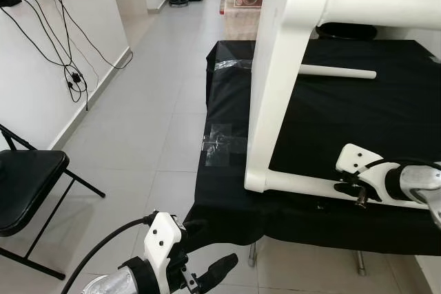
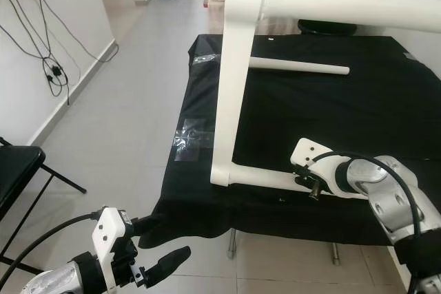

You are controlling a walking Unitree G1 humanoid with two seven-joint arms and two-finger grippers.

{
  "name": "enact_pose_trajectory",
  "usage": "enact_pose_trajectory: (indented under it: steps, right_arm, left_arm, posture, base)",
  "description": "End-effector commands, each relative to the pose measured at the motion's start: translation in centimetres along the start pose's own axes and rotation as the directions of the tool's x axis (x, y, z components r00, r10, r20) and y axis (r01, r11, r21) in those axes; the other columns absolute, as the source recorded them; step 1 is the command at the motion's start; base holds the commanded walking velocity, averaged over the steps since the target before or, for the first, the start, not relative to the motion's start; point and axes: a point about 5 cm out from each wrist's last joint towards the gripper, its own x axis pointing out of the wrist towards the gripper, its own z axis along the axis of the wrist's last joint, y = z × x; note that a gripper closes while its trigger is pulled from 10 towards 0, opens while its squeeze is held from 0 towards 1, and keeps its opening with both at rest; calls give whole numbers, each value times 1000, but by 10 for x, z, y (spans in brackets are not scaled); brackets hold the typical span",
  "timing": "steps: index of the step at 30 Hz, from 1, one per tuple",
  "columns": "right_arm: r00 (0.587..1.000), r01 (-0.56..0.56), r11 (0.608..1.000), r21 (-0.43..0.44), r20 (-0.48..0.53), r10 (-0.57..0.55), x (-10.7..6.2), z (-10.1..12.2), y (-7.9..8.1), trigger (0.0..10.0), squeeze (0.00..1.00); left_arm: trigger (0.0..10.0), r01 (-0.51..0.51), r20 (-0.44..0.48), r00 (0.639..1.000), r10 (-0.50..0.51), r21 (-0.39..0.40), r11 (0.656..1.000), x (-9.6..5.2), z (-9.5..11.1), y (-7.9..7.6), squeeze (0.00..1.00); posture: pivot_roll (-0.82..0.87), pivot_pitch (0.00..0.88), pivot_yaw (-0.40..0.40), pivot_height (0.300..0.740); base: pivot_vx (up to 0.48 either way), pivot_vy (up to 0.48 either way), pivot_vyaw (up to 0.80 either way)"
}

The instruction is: Building children table

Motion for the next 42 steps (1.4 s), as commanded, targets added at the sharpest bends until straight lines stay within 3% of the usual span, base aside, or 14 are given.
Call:
enact_pose_trajectory:
  steps: [1, 4, 6, 14, 15, 17, 21, 24, 27, 29, 37, 39, 42]
  right_arm:
    - [1000, -18, 1000, -5, -7, 18, 2, 0, 4, 10000, 0]
    - [992, -99, 995, 12, 84, 98, -4, 7, 10, 10000, 0]
    - [956, -210, 978, 6, 209, 204, -15, 17, 16, 10000, 0]
    - [915, -301, 953, -37, 272, 299, -25, 24, 23, 10000, 0]
    - [889, -392, 919, -45, 237, 392, -24, 21, 37, 10000, 0]
    - [882, -423, 905, -46, 205, 423, -23, 18, 44, 10000, 0]
    - [926, -370, 928, -32, 67, 372, -7, 0, 48, 10000, 0]
    - [954, -284, 959, 15, 104, 281, 0, 1, 40, 10000, 0]
    - [939, -284, 955, 81, 225, 260, -3, 10, 38, 10000, 0]
    - [942, -279, 957, 84, 216, 256, -4, 7, 39, 10000, 0]
    - [961, -278, 958, 71, 16, 278, -8, -18, 44, 10000, 0]
    - [955, -279, 957, 79, -81, 286, -12, -31, 40, 10000, 0]
    - [956, -258, 962, 84, -123, 267, -13, -35, 34, 10000, 0]
  left_arm:
    - [10000, 2, -18, 1000, -2, 6, 1000, -3, 0, 0, 0]
    - [10000, 2, -18, 1000, -2, 4, 1000, -3, 0, 0, 0]
    - [10000, 4, -19, 1000, -4, 3, 1000, -2, 0, 0, 0]
    - [10000, 7, -19, 1000, -7, 3, 1000, -2, 0, 0, 0]
    - [10000, 7, -19, 1000, -7, 5, 1000, -2, 0, 0, 0]
    - [10000, 8, -19, 1000, -8, 6, 1000, -2, 0, 0, 0]
    - [10000, 2, -23, 1000, -2, 17, 1000, -1, 1, 1, 0]
    - [10000, -46, -20, 999, 47, 25, 999, 0, 2, 6, 0]
    - [10000, -151, 12, 989, 151, 30, 988, 3, 8, 18, 0]
    - [10000, -173, 22, 985, 173, 27, 984, 3, 10, 22, 0]
    - [10000, -167, 20, 986, 166, 37, 985, 5, 10, 23, 0]
    - [10000, -160, 15, 987, 160, 39, 986, 4, 9, 22, 0]
    - [10000, -155, 10, 988, 155, 39, 987, 4, 8, 20, 0]
  posture:
    - [-47, 100, -16, 740]
    - [-48, 101, -13, 740]
    - [-50, 102, -13, 740]
    - [-52, 102, -15, 740]
    - [-49, 100, -17, 740]
    - [-48, 99, -17, 740]
    - [-47, 99, -17, 740]
    - [-49, 98, -18, 740]
    - [-53, 98, -15, 740]
    - [-54, 97, -14, 740]
    - [-59, 93, -8, 740]
    - [-55, 90, -11, 740]
    - [-51, 90, -17, 740]
  base:
    - [0, 0, 0]
    - [0, 0, 0]
    - [0, 0, 0]
    - [0, 0, 0]
    - [0, 0, 0]
    - [0, 0, 0]
    - [0, 0, 0]
    - [0, 0, 0]
    - [0, 0, 0]
    - [0, 0, 0]
    - [0, 0, 0]
    - [0, 0, 0]
    - [0, 0, 0]
